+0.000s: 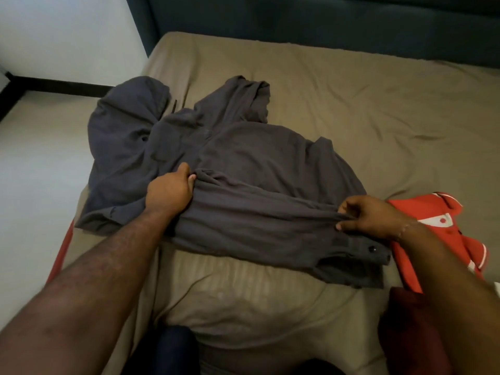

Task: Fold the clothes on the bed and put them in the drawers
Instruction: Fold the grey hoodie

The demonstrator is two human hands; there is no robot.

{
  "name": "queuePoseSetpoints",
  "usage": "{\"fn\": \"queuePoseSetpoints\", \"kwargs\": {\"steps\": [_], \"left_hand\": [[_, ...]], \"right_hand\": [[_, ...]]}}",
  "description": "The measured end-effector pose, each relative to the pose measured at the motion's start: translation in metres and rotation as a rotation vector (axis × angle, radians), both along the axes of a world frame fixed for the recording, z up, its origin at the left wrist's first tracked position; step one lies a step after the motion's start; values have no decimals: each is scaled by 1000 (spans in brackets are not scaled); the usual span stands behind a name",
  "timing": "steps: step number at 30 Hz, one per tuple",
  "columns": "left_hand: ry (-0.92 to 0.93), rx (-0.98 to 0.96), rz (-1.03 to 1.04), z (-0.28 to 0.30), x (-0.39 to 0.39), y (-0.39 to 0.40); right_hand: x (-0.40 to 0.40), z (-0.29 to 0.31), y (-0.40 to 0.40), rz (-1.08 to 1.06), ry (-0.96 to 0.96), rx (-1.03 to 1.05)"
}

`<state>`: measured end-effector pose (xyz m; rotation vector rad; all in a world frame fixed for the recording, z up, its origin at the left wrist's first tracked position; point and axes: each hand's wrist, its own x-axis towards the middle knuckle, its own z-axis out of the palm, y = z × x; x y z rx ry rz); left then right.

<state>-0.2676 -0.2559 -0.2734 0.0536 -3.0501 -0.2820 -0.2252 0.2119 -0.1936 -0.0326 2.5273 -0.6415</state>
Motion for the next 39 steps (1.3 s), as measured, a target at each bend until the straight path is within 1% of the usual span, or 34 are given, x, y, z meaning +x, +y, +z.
{"fn": "queuePoseSetpoints", "kwargs": {"steps": [2,3,4,5,6,7,8,9,10,11,12,13,15,16,18,20,23,25,28,31,35,37,39], "left_hand": [[49,0,79,6,5,7],[104,9,117,9,13,8],[169,36,130,11,26,7],[241,76,93,12,42,5],[297,100,-3,10,65,1],[321,99,-145,2,92,-6],[301,80,-295,-7,123,-14],[250,39,-425,-17,151,-21],[177,-21,-501,-26,172,-32],[115,-82,-519,-36,182,-41],[73,-115,-478,-41,184,-52],[61,-127,-394,-43,176,-59],[68,-153,-232,-37,147,-76],[65,-182,-202,-33,130,-81],[33,-282,-233,-25,103,-88],[-57,-363,-261,-14,87,-92],[-176,-364,-213,11,69,-96],[-233,-390,-227,31,65,-102],[-225,-434,-278,60,83,-109],[-223,-436,-284,78,122,-115],[-287,-390,-264,77,193,-120],[-277,-380,-247,70,235,-119],[-265,-361,-236,62,269,-117]], "right_hand": [[3,-10,-13,-135,268,288],[13,-15,-23,-179,431,359],[29,-20,-35,-195,591,306],[48,-25,-48,-181,691,178],[69,-32,-60,-122,716,67],[90,-42,-71,-27,676,22],[111,-54,-81,83,607,55],[129,-65,-85,183,548,132],[140,-77,-88,240,477,204],[147,-86,-88,247,418,269],[150,-93,-86,236,393,306],[148,-97,-82,227,403,340],[137,-104,-73,242,474,431],[131,-106,-66,242,485,482],[119,-104,-55,228,433,540],[105,-97,-47,209,313,563],[78,-81,-42,178,145,540],[69,-64,-44,185,100,532],[82,-43,-42,235,105,542],[118,-39,-46,279,93,516],[165,-45,-52,313,91,504],[193,-48,-52,310,104,507],[216,-52,-48,283,115,455]]}}
